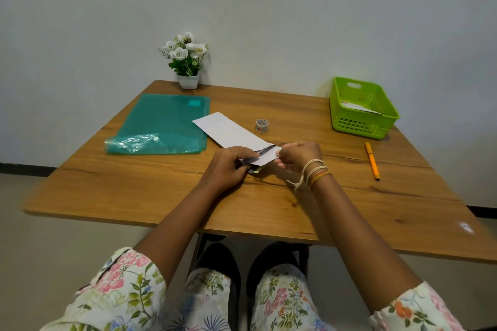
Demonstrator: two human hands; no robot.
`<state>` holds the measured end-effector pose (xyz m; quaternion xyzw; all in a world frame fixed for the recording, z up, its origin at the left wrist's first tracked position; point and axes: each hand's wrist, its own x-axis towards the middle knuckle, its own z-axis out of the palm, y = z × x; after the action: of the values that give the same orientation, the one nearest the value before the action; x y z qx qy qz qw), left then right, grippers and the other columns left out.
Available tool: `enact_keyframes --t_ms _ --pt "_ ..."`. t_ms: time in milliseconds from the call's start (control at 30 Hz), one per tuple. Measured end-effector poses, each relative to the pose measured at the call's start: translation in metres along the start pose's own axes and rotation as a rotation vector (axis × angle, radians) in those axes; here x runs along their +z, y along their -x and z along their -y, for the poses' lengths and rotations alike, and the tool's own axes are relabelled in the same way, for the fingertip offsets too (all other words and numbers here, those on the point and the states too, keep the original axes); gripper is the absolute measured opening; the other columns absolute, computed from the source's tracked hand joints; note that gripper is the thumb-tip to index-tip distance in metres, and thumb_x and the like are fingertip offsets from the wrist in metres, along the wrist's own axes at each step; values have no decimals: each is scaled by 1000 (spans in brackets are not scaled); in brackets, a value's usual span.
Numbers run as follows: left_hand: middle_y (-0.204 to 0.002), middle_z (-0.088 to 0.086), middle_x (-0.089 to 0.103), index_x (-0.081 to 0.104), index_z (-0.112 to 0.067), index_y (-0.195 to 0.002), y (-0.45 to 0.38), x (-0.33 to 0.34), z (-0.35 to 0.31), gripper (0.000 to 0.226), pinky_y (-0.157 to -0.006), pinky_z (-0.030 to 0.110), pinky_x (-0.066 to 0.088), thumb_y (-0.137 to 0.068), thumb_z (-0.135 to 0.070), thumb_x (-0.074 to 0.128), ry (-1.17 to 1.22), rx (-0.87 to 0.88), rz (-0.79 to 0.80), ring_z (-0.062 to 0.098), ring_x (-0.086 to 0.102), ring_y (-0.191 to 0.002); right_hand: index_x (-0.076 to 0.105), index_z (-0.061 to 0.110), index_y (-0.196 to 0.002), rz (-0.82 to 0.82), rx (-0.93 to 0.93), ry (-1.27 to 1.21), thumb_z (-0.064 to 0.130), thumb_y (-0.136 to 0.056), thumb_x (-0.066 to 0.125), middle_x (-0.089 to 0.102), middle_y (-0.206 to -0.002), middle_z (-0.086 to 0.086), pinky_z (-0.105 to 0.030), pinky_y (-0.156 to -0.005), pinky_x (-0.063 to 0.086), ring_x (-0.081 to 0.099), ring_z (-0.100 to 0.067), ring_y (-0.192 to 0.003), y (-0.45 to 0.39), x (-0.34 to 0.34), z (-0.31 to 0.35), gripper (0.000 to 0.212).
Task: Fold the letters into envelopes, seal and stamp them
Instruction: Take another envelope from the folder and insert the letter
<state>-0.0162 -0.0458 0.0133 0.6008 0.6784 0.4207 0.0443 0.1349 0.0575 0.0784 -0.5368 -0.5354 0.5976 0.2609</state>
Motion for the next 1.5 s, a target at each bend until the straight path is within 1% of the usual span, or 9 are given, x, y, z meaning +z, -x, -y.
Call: enact_keyframes --t_ms 333,500,600,700,867,1033,1200,1300,1500 --pt "-116 1 69 71 -18 -113 -1 3 5 42 -86 9 48 -78 3 67 -2 24 -2 2 59 -104 55 15 -56 -177 -220 447 4 -68 74 71 -66 -9 -41 -70 61 71 -24 -69 -12 26 -10 25" --pt "-127 1 62 71 -20 -112 -3 2 4 41 -93 19 50 -80 2 59 142 -42 -47 9 54 -119 55 3 -69 68 90 100 -1 -86 63 63 -63 -10 -29 -63 60 67 -18 -63 -15 24 -4 19" --pt "-140 -3 50 67 -22 -119 -4 11 -6 43 -93 18 46 -87 4 54 437 -274 -308 9 43 -129 55 0 -84 149 165 -111 -3 -91 56 63 -59 -9 -19 -40 52 63 -11 -42 -12 23 -10 7" --pt "-141 3 48 56 -22 -128 -12 20 -18 38 -95 34 51 -94 -5 51 781 -659 -591 17 48 -127 55 -2 -79 119 153 -231 -6 -87 59 63 -63 -13 -19 -37 51 60 -10 -34 -10 23 -16 10" --pt "-115 17 62 51 -8 -127 -25 16 -28 42 -91 52 51 -93 -31 59 1588 -812 -485 33 62 -103 59 0 -80 145 103 -261 -7 -84 62 63 -63 -13 -20 -41 53 62 -13 -40 7 31 -21 8" --pt "-125 39 51 36 -7 -133 -23 13 -20 70 -104 62 36 -84 -51 60 2026 -883 -230 54 52 -115 56 3 -91 151 14 -229 -6 -79 69 67 -76 -16 -26 -53 58 66 -20 -58 20 33 -26 20" --pt "-116 34 59 43 -2 -127 -17 12 -23 67 -102 56 40 -84 -50 58 1984 -892 -253 47 57 -112 62 6 -96 207 -138 -18 -5 -77 72 70 -82 -14 -29 -62 59 69 -18 -62 28 26 -25 24" --pt "-107 30 62 46 -2 -126 -17 11 -22 63 -105 54 38 -85 -49 57 1911 -920 -271 42 59 -106 64 6 -101 194 -241 92 0 -77 73 70 -80 -11 -23 -52 57 68 -16 -61 29 26 -25 26" --pt "-95 27 65 48 -3 -123 -14 9 -28 59 -86 53 48 -85 -48 57 1839 -954 -245 40 61 -92 65 27 -88 -158 -770 845 26 -77 69 60 -78 11 -25 -57 42 59 -15 -75 21 28 -31 12"
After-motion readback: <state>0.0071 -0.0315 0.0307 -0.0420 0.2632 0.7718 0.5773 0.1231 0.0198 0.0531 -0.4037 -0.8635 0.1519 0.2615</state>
